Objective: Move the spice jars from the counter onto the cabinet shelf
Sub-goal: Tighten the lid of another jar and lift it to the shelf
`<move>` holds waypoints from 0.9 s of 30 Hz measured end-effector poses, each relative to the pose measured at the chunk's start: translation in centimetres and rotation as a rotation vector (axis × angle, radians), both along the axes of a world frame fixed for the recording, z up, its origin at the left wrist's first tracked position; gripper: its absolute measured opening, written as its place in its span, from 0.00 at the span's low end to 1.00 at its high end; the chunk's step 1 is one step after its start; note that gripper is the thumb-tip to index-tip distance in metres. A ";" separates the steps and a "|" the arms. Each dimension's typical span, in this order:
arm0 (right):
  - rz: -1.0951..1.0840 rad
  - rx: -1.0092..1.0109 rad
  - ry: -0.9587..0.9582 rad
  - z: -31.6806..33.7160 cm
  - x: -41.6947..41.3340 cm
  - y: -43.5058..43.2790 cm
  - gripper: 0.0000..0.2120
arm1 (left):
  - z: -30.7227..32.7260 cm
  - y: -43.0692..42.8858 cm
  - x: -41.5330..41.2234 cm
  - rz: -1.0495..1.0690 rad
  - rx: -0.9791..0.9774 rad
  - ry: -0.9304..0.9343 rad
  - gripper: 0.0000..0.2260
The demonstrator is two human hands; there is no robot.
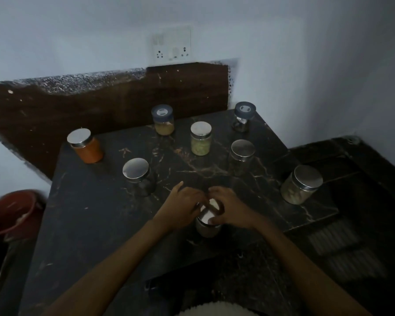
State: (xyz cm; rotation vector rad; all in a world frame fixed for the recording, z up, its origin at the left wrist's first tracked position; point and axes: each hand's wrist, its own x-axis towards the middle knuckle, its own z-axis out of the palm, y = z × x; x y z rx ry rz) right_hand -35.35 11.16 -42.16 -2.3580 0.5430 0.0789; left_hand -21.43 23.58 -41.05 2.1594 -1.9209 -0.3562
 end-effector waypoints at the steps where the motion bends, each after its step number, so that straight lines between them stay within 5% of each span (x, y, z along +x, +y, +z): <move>1: -0.002 0.042 0.029 -0.6 -0.3 0.1 0.39 | -0.2 0.0 0.0 0.007 0.010 0.004 0.24; 4: -0.049 0.143 -0.009 -2.3 -0.8 0.8 0.43 | -0.6 0.4 0.0 0.020 0.055 0.041 0.19; 12: -0.250 0.375 -0.315 -0.9 0.8 1.0 0.26 | -0.6 3.5 0.7 0.041 -0.044 0.167 0.27; 18: -0.216 0.489 -0.417 3.0 2.7 0.6 0.19 | 1.5 5.4 1.6 0.006 -0.109 0.240 0.56; 27: -0.228 0.509 -0.424 5.4 4.9 2.9 0.11 | 3.6 7.1 2.2 0.045 -0.161 0.314 0.55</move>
